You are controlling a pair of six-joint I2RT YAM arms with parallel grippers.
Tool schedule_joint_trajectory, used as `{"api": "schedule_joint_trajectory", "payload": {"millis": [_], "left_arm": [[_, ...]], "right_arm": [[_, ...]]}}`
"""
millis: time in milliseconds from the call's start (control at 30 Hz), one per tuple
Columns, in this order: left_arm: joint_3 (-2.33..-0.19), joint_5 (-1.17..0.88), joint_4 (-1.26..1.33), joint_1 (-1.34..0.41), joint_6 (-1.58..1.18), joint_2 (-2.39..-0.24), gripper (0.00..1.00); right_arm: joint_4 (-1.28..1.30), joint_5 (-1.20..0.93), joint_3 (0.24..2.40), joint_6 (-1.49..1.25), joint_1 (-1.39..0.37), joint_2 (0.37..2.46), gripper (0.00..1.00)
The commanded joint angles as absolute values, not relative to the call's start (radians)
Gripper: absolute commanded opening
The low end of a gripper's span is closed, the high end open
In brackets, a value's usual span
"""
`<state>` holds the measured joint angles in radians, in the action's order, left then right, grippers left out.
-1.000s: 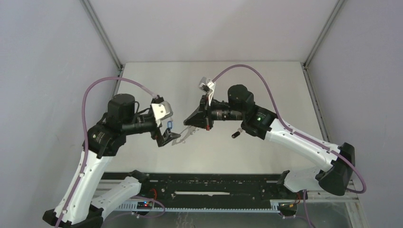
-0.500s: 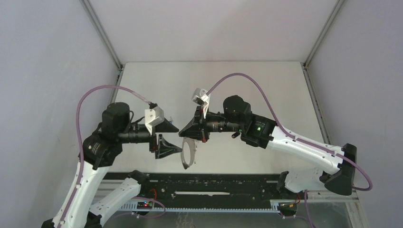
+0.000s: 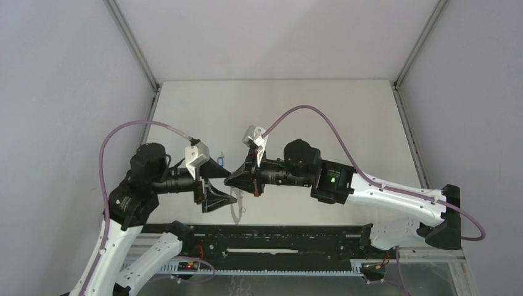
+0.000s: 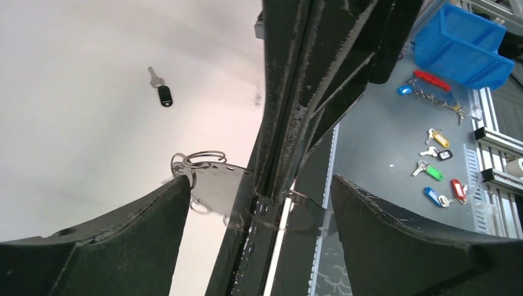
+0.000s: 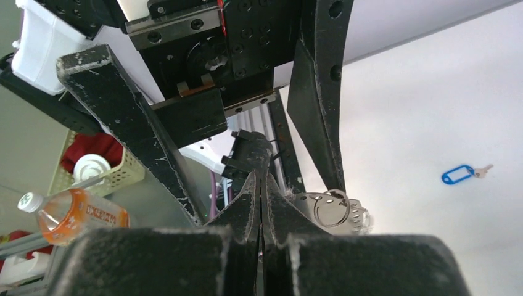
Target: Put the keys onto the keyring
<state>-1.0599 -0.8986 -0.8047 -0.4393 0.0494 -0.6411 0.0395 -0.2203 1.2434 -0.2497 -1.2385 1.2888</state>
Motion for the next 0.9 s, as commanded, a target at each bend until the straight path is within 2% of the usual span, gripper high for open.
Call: {"api": "schedule_joint_trajectory", "payload": {"millis": [0, 167, 300, 433, 600, 733, 867], "left_arm": [[-1.04, -0.916, -0.774, -0.443, 0.013, -0.623, 0.86], [-1.035, -0.944, -0.759, -0.443, 0.007, -0.617, 0.77], [-1.024, -0.942, -0.752, -0.443, -0.023, -0.622, 0.73], [-1.027, -0.918, -0.779, -0.443, -0.002, -0.628, 0.55], [-1.036, -0.901, -0.826, -0.444, 0.057, -0.616, 0.5], [-1.039, -0.916, -0.828, -0.443, 0.061, -0.613, 0.39], [-1.054, -0.936, -0.823, -0.443, 0.052, -0.623, 0.37]], "right_arm": [[-0.038, -0.106, 1.247, -0.22, -1.275, 1.238, 0.0], [-0.039, -0.01, 1.247, -0.195, -1.326, 1.239, 0.0], [-0.047, 0.144, 1.248, -0.152, -1.381, 1.243, 0.0], [-0.04, 0.26, 1.248, -0.122, -1.416, 1.24, 0.0], [-0.032, 0.284, 1.247, -0.128, -1.419, 1.226, 0.0], [-0.039, 0.283, 1.247, -0.134, -1.424, 1.225, 0.0], [-0.04, 0.269, 1.246, -0.148, -1.429, 1.23, 0.0]]}}
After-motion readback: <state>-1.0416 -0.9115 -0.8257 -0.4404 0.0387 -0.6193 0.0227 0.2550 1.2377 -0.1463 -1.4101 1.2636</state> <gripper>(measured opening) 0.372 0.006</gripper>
